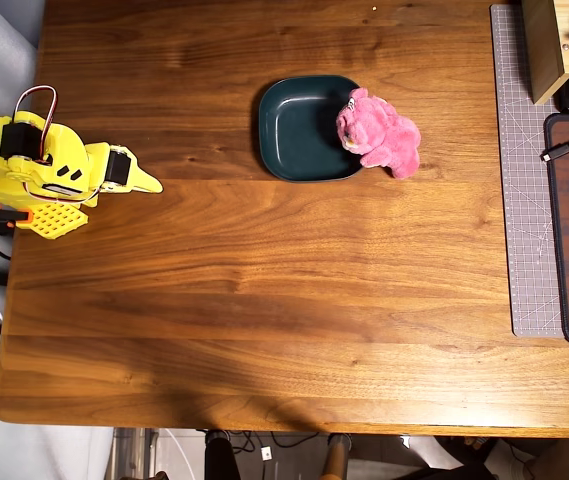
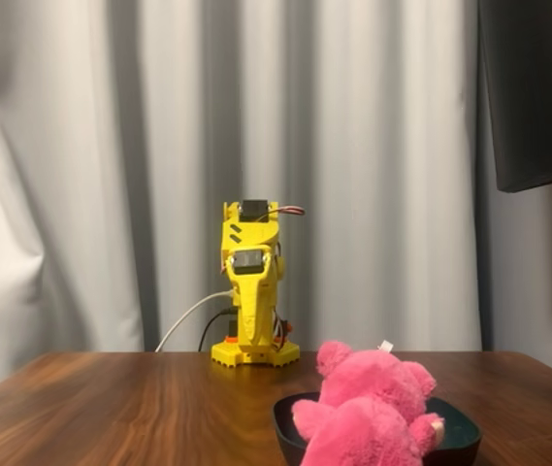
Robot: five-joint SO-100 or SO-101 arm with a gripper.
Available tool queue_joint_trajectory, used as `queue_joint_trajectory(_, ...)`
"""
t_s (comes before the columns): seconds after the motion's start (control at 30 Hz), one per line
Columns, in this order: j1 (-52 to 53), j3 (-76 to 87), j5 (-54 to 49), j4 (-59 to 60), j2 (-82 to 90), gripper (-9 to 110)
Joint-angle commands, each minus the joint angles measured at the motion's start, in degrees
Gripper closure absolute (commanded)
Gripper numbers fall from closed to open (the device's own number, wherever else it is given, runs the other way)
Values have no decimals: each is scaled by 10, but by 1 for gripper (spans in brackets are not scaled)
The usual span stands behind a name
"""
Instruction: Grasp a strawberry bear and put it in the bin.
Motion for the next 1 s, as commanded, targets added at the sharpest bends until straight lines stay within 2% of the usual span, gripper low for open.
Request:
queue_joint_trajectory(0.0,-3,-4,-12,-3,17,101)
queue_joint_trajectory(0.97,-11,-3,-47,-3,17,101)
